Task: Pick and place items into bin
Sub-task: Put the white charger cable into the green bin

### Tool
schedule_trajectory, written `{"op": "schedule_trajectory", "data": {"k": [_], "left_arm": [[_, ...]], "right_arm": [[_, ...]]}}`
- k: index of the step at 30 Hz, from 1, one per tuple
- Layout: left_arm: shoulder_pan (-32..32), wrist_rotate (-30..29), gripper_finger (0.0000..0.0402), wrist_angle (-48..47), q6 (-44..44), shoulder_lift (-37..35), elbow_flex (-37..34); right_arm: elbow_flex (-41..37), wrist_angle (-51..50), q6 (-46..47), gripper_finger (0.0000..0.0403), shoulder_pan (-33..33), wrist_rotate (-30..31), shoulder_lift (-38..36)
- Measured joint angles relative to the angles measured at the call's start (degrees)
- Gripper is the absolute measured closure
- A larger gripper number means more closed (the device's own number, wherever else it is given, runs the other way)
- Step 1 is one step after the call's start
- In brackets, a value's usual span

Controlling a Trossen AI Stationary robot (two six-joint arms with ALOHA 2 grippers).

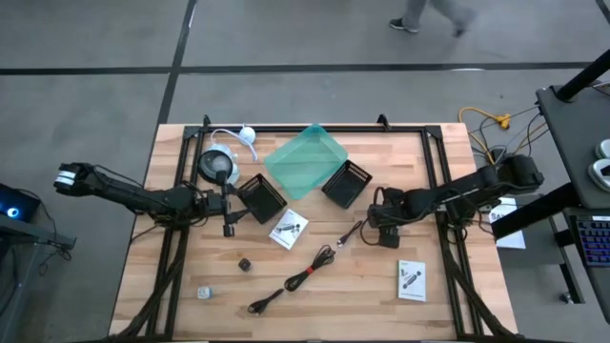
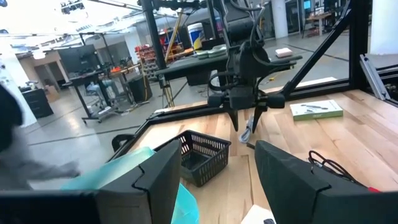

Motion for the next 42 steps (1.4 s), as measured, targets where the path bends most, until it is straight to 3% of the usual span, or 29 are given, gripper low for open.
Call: {"op": "schedule_trajectory", "data": {"k": [9,23,35,42], "left_arm": [[0.00,0.01,0.0213,0.02,0.00,-0.11,0.00],[-0.04,-0.13,0.0213,0.01,0.01,-0.23,-0.01],[-0.04,-0.15,0.0213,0.04,0.00,-0.28,-0.02],[-0.02,-0.15,0.0213,0.03,0.00,-0.25,-0.02]], "right_arm": [[0.11,0.02,0.00,0.0238,0.00,-1.27,1.72],[0.07,-0.35,-0.24,0.0376,0.00,-2.76,1.72],[0.04,-0.39,-0.66,0.0375,-0.02,-2.30,0.70],[3.74,-0.37,-1.96,0.0375,-0.02,-2.32,0.26]]}}
